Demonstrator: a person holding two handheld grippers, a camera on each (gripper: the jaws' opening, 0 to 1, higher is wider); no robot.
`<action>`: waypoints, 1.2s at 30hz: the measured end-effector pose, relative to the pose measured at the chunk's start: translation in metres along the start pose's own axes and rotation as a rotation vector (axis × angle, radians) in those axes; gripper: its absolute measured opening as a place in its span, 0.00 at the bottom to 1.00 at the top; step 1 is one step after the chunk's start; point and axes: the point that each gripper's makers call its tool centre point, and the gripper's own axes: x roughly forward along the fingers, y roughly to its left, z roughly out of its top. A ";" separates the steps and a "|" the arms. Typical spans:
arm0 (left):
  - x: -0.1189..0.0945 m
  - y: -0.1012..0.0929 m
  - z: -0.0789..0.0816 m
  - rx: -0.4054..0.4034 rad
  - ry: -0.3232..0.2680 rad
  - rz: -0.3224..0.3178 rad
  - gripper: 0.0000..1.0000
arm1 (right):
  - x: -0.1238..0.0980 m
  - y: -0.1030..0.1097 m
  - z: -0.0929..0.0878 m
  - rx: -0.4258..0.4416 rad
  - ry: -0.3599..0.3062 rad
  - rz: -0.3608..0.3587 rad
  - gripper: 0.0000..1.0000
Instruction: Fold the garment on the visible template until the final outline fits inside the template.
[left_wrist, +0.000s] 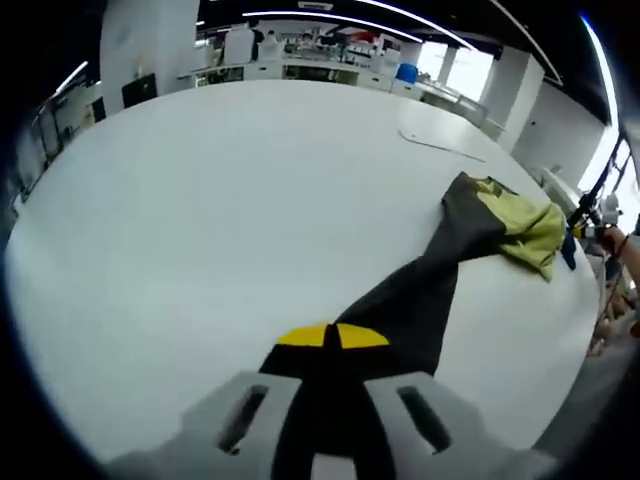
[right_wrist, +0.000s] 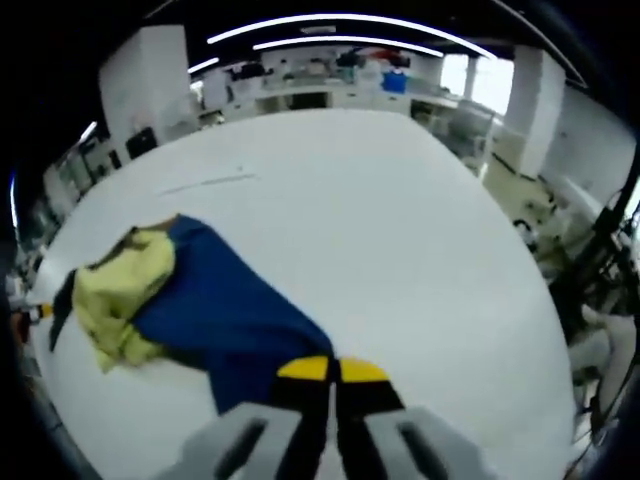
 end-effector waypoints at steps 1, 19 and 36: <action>0.000 0.001 0.000 0.001 0.002 0.002 0.00 | 0.001 -0.002 -0.001 0.001 0.008 -0.004 0.00; 0.010 0.028 0.020 0.016 -0.002 0.090 0.00 | 0.013 -0.033 0.000 -0.040 0.050 -0.054 0.00; 0.000 0.004 0.028 0.053 -0.065 0.035 0.38 | 0.003 -0.026 0.008 -0.050 -0.008 -0.014 0.34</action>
